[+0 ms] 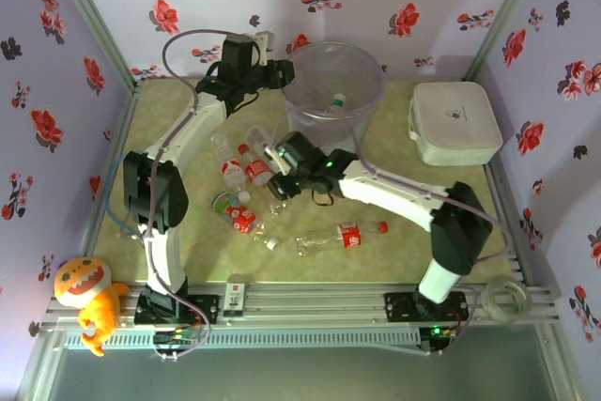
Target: Put the plastic bottles in the bin
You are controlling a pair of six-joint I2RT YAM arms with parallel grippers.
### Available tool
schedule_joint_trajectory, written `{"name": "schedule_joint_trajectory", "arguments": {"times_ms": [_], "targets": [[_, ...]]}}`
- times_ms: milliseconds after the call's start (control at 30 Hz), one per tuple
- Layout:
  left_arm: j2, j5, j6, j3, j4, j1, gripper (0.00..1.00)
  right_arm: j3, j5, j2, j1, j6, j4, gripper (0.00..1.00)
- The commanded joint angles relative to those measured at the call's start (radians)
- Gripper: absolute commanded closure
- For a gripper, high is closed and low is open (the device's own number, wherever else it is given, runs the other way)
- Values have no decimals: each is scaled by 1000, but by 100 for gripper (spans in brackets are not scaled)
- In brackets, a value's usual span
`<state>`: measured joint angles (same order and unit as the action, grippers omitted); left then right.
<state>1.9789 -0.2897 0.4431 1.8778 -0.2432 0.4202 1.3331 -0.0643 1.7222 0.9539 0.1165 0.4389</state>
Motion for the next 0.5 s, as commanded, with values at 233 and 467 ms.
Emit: {"name": "schedule_joint_trajectory", "arguments": {"times_ms": [233, 467], "targets": [[-30, -16, 1, 27, -19, -9, 53, 28, -152, 188, 51, 112, -196, 36], [-40, -17, 3, 11, -12, -9, 53, 82, -142, 296, 49, 128, -180, 38]]}}
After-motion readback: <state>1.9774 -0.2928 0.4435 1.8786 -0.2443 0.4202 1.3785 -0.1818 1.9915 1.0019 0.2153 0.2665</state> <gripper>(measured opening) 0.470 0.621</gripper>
